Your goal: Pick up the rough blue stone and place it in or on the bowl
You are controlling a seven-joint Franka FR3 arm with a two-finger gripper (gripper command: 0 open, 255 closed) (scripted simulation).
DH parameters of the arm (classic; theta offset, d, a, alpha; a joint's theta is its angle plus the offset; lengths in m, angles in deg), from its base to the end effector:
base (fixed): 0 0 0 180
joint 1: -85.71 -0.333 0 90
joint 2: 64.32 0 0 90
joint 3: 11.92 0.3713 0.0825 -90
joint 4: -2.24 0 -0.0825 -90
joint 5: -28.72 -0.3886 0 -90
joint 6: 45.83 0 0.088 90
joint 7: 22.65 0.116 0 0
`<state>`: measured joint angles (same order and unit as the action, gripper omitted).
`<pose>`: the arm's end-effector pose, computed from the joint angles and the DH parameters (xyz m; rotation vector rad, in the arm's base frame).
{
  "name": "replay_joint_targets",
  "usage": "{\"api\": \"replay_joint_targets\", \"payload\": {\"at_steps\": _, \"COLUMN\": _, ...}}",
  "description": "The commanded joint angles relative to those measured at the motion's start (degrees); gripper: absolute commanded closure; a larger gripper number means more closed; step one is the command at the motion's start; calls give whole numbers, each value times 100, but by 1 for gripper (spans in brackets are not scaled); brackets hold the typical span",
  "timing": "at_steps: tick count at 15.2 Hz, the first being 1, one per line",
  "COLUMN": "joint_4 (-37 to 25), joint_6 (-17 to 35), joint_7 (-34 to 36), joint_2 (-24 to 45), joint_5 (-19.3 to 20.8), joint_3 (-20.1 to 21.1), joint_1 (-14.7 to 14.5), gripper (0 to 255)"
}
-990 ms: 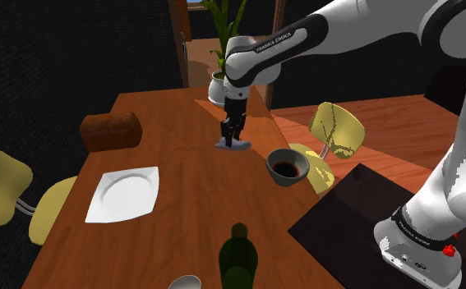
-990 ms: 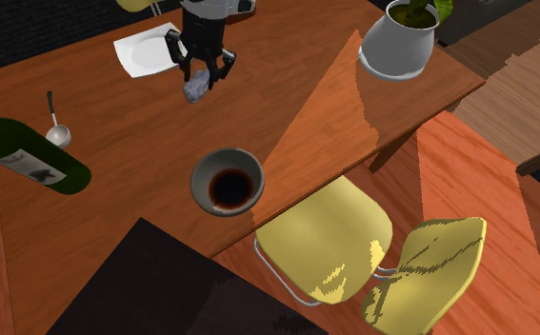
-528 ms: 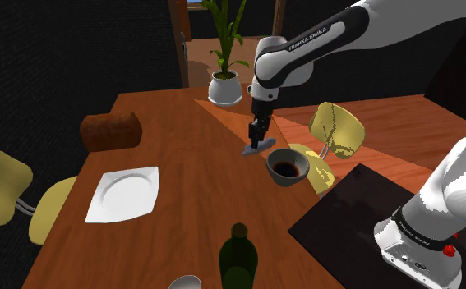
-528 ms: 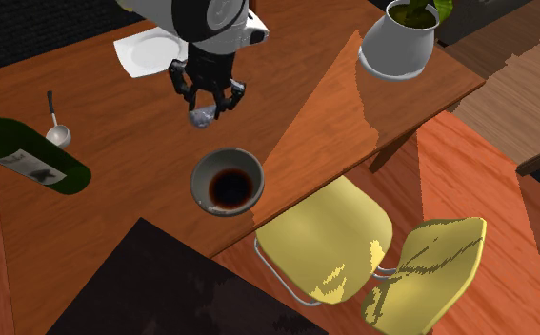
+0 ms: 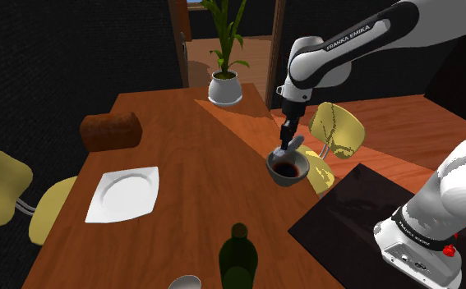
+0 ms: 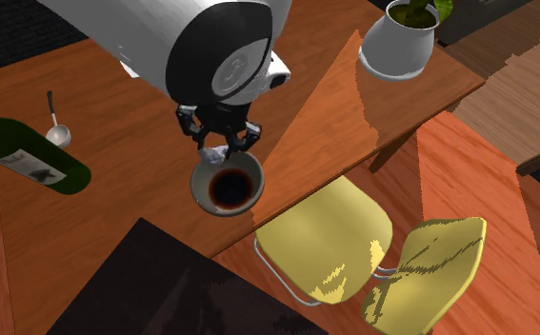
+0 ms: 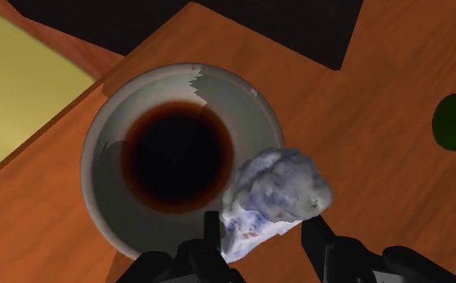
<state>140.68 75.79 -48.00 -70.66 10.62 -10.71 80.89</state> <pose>0.4476 0.0638 0.3836 -2.8127 -0.5061 0.1963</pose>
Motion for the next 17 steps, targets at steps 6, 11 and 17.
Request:
{"api": "replay_joint_targets", "payload": {"at_steps": 6, "joint_4": 420, "joint_6": 464, "joint_7": -266, "joint_2": 88, "joint_5": -87, "joint_3": -51, "joint_1": 31, "gripper": 255}}
{"api": "replay_joint_targets", "payload": {"at_steps": 11, "joint_4": 518, "joint_6": 862, "joint_7": -413, "joint_2": 403, "joint_5": -201, "joint_3": -40, "joint_1": 10, "gripper": 255}}
{"api": "replay_joint_targets", "payload": {"at_steps": 17, "joint_4": 555, "joint_6": 1071, "joint_7": -497, "joint_2": 584, "joint_5": -271, "joint_3": -31, "joint_1": -1, "gripper": 255}}
